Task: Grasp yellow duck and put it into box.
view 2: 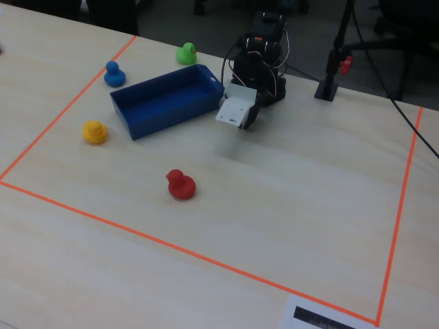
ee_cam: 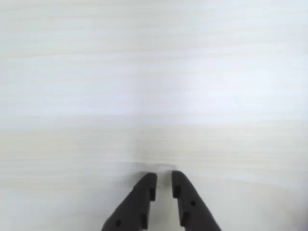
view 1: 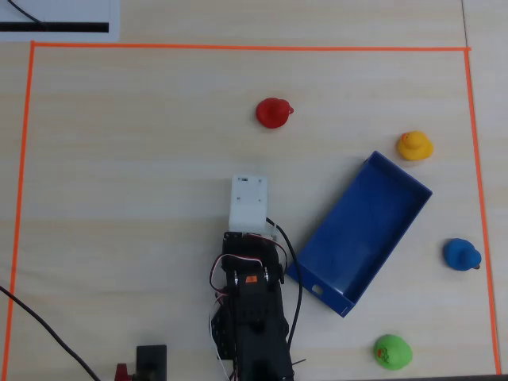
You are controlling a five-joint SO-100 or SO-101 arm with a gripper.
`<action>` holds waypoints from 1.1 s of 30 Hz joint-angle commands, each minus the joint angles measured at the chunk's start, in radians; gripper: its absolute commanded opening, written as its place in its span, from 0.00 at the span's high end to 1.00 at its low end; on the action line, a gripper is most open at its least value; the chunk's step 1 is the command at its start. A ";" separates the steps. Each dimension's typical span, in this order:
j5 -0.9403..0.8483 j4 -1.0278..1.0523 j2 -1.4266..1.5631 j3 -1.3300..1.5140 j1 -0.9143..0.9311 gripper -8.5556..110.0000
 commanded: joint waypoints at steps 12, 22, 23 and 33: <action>0.014 0.017 0.000 -0.005 -0.006 0.92; 0.014 0.017 0.000 -0.005 -0.006 0.92; 0.014 0.017 0.000 -0.005 -0.006 0.92; 0.006 0.017 0.000 -0.005 -0.017 0.90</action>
